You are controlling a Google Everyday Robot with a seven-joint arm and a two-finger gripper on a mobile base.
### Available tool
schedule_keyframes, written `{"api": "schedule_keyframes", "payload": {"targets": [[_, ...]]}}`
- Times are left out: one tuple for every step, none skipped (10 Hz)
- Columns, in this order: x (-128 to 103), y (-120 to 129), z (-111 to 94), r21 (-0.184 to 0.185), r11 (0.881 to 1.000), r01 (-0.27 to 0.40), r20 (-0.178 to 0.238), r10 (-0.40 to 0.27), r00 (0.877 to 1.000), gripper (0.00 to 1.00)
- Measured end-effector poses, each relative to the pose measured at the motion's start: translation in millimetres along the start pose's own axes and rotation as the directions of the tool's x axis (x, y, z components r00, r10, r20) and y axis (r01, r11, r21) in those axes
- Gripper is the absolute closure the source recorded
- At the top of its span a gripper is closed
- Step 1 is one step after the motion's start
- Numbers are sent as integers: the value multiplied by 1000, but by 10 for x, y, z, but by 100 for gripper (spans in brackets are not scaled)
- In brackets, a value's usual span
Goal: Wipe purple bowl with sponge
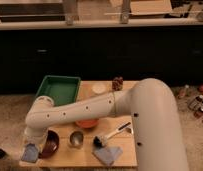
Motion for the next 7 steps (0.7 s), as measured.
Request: {"api": "schedule_keyframes", "payload": {"targets": [[-41, 46, 4, -2, 1000, 3, 9, -3, 1000, 100], [-66, 139, 12, -10, 1000, -1, 19, 1, 1000, 100], [-54, 225, 4, -15, 1000, -12, 21, 12, 1000, 100], [-32, 296, -3, -19, 1000, -24, 19, 24, 1000, 100], [17, 383, -30, -23, 999, -44, 14, 45, 999, 100], [77, 428, -57, -26, 998, -61, 4, 62, 998, 100], [106, 433, -60, -28, 997, -67, 0, 67, 998, 100]]}}
